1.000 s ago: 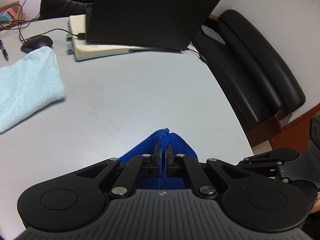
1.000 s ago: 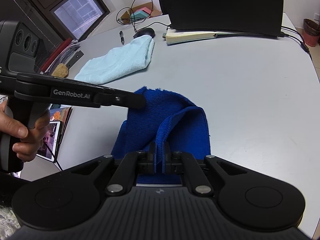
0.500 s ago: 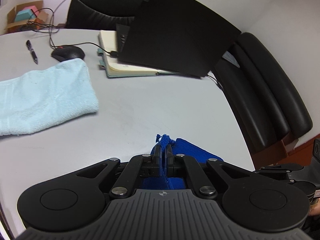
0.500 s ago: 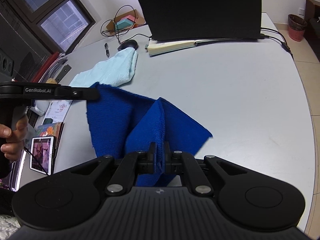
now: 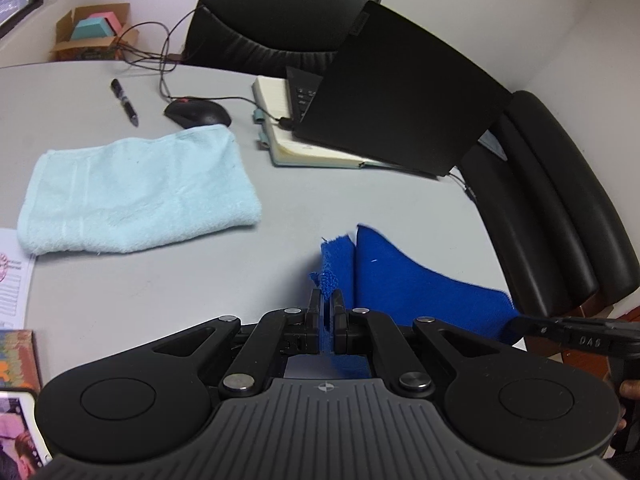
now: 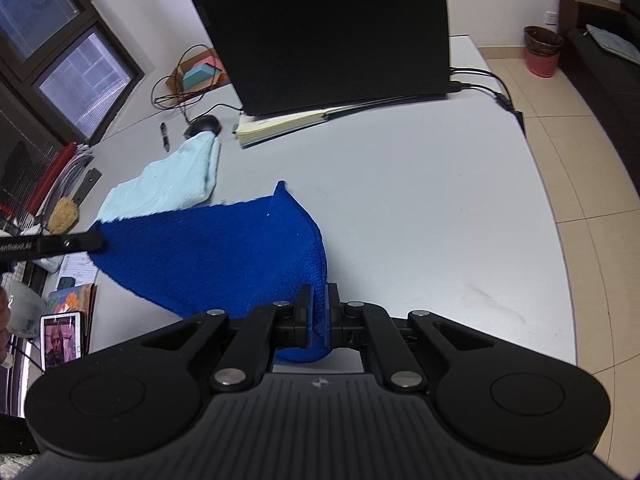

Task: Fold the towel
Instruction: 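Pull the grippers apart, shaking the blue towel open, then lower the spread towel onto the table with both grippers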

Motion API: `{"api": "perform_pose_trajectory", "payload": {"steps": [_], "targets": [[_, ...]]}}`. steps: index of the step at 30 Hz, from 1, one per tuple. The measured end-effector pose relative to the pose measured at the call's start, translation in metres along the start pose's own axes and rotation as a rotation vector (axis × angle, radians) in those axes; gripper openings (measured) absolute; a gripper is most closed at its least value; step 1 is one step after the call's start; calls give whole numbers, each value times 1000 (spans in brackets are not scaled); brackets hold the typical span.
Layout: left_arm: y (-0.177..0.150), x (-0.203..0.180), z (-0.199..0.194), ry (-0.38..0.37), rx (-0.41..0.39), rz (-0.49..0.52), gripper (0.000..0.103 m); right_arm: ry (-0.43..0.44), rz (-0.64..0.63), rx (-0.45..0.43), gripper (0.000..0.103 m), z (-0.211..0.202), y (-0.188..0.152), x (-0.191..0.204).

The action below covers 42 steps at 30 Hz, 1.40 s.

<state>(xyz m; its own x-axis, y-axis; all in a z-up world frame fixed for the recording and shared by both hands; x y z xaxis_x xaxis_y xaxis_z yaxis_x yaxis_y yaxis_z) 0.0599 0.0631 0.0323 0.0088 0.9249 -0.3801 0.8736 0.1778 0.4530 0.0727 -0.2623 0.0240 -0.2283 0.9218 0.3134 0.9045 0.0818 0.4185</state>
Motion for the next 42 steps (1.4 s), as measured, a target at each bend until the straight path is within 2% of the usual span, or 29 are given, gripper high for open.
{"api": "perform_pose_trajectory", "payload": {"steps": [10,21,28,36,42], "targets": [[-51,9,19,20,139,25,3,-99,100,13,5,-11,-30,-28],[-90,7,45,13,297,114,3,-172,142,106,6,-6,-73,-40],[-114,10,59,4,380,133,3,-205,162,176,6,4,-104,-48],[-133,12,63,1,430,160,3,-228,186,234,6,9,-135,-52],[-136,11,58,-6,426,166,3,-223,207,249,6,2,-152,-51]]}}
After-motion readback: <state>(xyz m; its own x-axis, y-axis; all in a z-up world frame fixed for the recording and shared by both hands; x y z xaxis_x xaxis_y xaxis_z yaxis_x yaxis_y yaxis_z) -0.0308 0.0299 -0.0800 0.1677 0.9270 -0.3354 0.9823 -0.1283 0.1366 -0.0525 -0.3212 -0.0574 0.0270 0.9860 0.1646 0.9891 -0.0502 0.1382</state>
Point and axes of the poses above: each gripper's, at about its wrist camera, not at the fingertips, and z roughly the way its jaws point, x to its left, y to its top, the point moved 4 cm from there along z, roughly the way its jaws point, and after that the axes turned 5 degrees about x, right-handed, at the moved point
